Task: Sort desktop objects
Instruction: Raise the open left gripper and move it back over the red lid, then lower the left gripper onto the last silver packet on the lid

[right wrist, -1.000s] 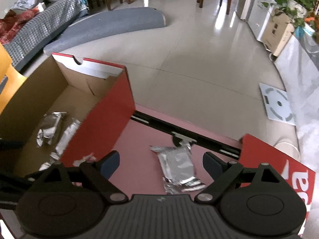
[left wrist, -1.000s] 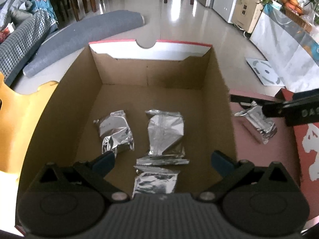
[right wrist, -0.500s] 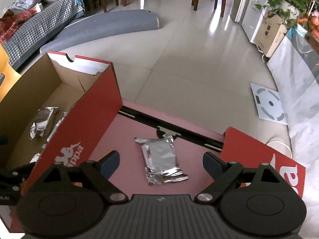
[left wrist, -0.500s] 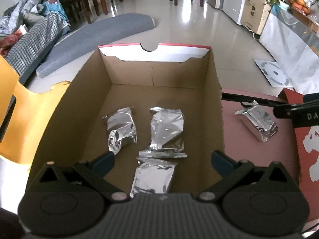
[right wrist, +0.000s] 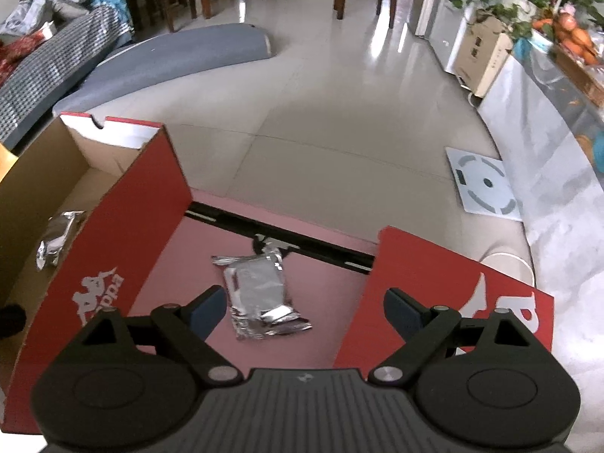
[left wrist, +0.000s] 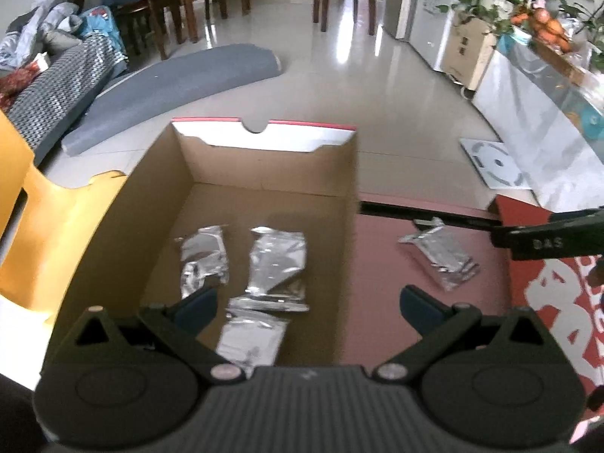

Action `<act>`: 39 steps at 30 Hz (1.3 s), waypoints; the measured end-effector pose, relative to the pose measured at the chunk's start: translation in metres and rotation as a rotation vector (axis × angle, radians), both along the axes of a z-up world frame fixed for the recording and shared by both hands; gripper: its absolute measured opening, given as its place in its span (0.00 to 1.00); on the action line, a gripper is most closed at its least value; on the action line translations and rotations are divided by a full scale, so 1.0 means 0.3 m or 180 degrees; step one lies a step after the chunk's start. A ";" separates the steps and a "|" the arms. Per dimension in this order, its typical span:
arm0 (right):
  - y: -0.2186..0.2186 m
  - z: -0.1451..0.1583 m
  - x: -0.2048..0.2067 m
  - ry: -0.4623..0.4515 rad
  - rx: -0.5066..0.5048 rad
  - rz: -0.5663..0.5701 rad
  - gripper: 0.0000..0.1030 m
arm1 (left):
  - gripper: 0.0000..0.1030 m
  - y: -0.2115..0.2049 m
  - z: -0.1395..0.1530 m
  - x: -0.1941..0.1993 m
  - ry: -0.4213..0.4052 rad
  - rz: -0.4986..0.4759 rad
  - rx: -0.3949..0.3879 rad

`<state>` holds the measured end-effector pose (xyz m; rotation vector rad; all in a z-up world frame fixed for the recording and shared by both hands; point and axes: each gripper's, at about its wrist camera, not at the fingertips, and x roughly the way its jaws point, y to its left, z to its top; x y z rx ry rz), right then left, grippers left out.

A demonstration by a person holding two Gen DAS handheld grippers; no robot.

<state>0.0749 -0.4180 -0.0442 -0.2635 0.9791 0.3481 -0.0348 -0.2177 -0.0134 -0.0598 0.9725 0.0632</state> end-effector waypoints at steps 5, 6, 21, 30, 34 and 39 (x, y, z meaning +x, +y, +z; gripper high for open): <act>-0.046 0.011 -0.001 -0.0036 0.0097 -0.0084 0.88 | 1.00 -0.070 0.001 -0.008 0.0008 -0.0071 -0.0071; -0.053 0.012 -0.001 -0.0048 0.0085 -0.0109 0.88 | 1.00 -0.086 -0.003 -0.009 0.0026 -0.0091 -0.0095; -0.196 0.004 0.029 -0.0042 0.0206 -0.0355 0.54 | 1.00 -0.308 -0.077 0.034 0.0228 -0.0142 -0.0366; -0.232 -0.014 0.038 -0.0016 0.0244 -0.0317 0.37 | 1.00 -0.368 -0.155 0.086 0.0429 0.0042 -0.0439; -0.246 -0.022 0.044 -0.0007 0.0271 -0.0345 0.36 | 1.00 -0.395 -0.183 0.104 0.0448 0.0113 -0.0413; -0.269 -0.023 0.055 0.0011 0.0333 -0.0410 0.37 | 1.00 -0.410 -0.228 0.148 0.0520 0.0311 -0.0490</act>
